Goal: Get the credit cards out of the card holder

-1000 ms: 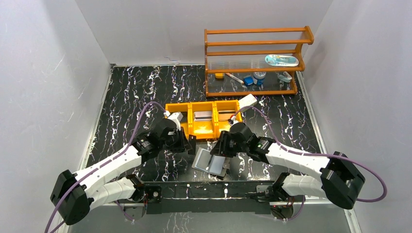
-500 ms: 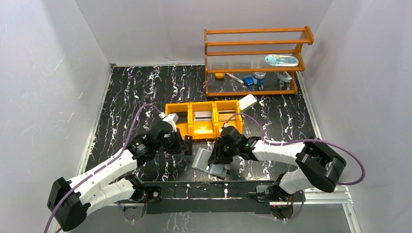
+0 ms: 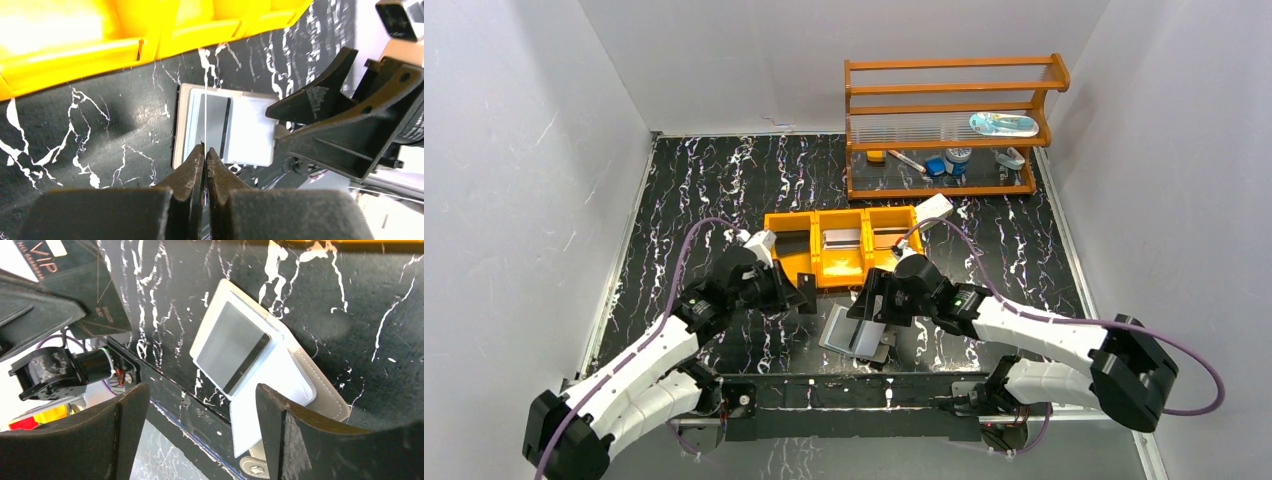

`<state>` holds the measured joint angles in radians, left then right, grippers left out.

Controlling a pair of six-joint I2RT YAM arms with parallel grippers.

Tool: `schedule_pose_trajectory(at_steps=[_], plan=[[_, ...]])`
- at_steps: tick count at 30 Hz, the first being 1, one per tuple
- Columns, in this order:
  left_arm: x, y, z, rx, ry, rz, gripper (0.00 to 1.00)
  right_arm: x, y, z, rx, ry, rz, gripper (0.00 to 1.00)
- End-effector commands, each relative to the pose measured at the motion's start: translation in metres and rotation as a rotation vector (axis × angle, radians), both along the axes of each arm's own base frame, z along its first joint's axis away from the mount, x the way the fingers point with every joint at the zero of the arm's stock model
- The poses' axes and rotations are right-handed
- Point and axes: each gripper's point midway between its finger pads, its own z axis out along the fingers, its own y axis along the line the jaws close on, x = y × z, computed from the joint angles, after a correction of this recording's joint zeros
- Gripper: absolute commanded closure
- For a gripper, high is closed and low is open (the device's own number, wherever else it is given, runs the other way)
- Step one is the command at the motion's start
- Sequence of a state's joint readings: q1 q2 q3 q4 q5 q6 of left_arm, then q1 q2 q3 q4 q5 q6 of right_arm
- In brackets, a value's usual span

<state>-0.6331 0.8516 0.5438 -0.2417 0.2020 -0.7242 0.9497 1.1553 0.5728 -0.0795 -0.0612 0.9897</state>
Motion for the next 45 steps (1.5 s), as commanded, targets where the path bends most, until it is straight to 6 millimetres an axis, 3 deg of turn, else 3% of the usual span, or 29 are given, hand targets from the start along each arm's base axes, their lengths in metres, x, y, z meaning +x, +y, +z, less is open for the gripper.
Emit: schedule_pose_trajectory(at_steps=[1, 8, 14, 23, 35, 45], plan=[[-0.001, -0.004, 0.026, -0.19, -0.024, -0.048, 1.0, 0.013, 0.008, 0.034, 0.103, -0.14, 0.004, 0.11], [-0.009, -0.013, 0.044, -0.428, 0.008, -0.131, 1.0, 0.012, 0.023, 0.069, 0.232, -0.239, 0.076, 0.09], [-0.019, -0.018, 0.07, -0.519, -0.056, -0.199, 1.0, 0.019, 0.031, 0.091, 0.381, -0.226, 0.117, 0.23], [-0.027, -0.026, 0.086, -0.605, -0.062, -0.288, 1.0, 0.0, 0.049, 0.134, 0.598, -0.28, 0.303, 0.34], [-0.035, -0.031, 0.099, -0.704, -0.047, -0.356, 1.0, 0.001, 0.055, 0.137, 0.682, -0.243, 0.329, 0.59], [-0.038, -0.032, 0.097, -0.707, -0.024, -0.374, 1.0, 0.002, 0.063, 0.146, 0.768, -0.232, 0.347, 0.7]])
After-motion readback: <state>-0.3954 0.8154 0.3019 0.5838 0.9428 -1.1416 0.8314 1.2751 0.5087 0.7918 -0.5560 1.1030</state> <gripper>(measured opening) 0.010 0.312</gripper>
